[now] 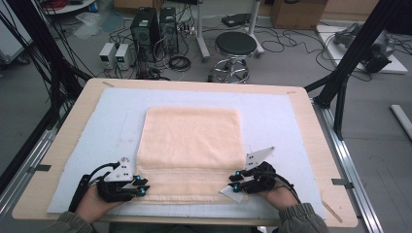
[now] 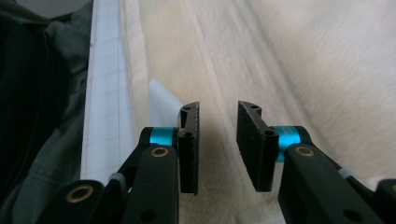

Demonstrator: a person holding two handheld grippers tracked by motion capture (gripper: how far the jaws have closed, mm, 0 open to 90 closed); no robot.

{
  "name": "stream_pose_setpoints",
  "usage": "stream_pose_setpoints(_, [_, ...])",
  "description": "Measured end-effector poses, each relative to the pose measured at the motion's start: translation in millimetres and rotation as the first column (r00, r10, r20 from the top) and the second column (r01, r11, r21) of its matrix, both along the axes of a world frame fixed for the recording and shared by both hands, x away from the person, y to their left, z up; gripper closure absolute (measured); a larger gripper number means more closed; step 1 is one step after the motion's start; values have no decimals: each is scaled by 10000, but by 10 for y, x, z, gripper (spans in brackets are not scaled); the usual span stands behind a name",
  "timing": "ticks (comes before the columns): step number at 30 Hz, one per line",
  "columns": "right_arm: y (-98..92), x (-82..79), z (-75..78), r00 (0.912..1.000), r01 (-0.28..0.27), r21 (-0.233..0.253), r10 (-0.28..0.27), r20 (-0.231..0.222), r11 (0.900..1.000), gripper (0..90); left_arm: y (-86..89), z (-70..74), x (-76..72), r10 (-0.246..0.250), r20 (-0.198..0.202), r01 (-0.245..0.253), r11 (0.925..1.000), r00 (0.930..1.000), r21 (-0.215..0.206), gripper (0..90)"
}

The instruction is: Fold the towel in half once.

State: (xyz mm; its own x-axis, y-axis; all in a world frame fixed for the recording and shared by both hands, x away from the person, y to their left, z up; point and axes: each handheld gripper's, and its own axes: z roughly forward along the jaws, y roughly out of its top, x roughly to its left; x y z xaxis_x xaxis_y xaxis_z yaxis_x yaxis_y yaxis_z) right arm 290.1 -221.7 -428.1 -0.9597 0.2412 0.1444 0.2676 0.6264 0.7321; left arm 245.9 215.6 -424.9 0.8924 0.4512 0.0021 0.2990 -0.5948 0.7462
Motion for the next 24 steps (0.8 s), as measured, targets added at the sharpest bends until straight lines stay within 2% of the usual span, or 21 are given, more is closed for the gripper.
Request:
stream_pose_setpoints(2, [11,-5,18,9998,5,-83,-4,195,10000,667,-24,11,4,-27,204,26,10000,9998,26,655])
stream_pose_setpoints(4, [27,11,8,9996,-11,-114,14,266,9999,649,-49,-2,18,-66,113,66,10000,9999,-10,614])
stream_pose_setpoints(7, [55,34,-30,9994,-11,-390,24,336,9992,637,-67,-46,27,-199,-55,200,9995,9998,240,601])
stream_pose_setpoints(9, [74,42,-70,9998,53,-508,-43,197,9987,638,-61,-65,28,-266,-161,271,9992,9995,310,607])
stream_pose_setpoints(10, [81,33,-77,10000,34,-487,-30,82,9988,641,-61,-72,19,-193,-278,199,9996,9994,193,626])
stream_pose_setpoints(11, [85,28,-79,10000,14,-487,-11,44,9988,644,-52,-70,16,-244,-311,253,9992,9992,296,629])
stream_pose_setpoints(13, [93,10,-80,10000,-14,-465,10,-96,9989,643,-38,-80,-1,-194,-415,201,9997,9990,164,632])
stream_pose_setpoints(16, [110,-22,-76,9998,-203,-543,201,-42,9983,640,0,-75,-16,-233,-504,243,9995,9985,195,640])
stream_pose_setpoints(21, [106,-45,-74,9996,-240,-508,233,-144,9984,629,22,-74,-41,-355,-378,361,9992,9987,175,633])
stream_pose_setpoints(24, [96,-42,-59,9997,-227,-359,231,115,9991,600,23,-71,-55,-437,-263,441,9989,9987,148,597])
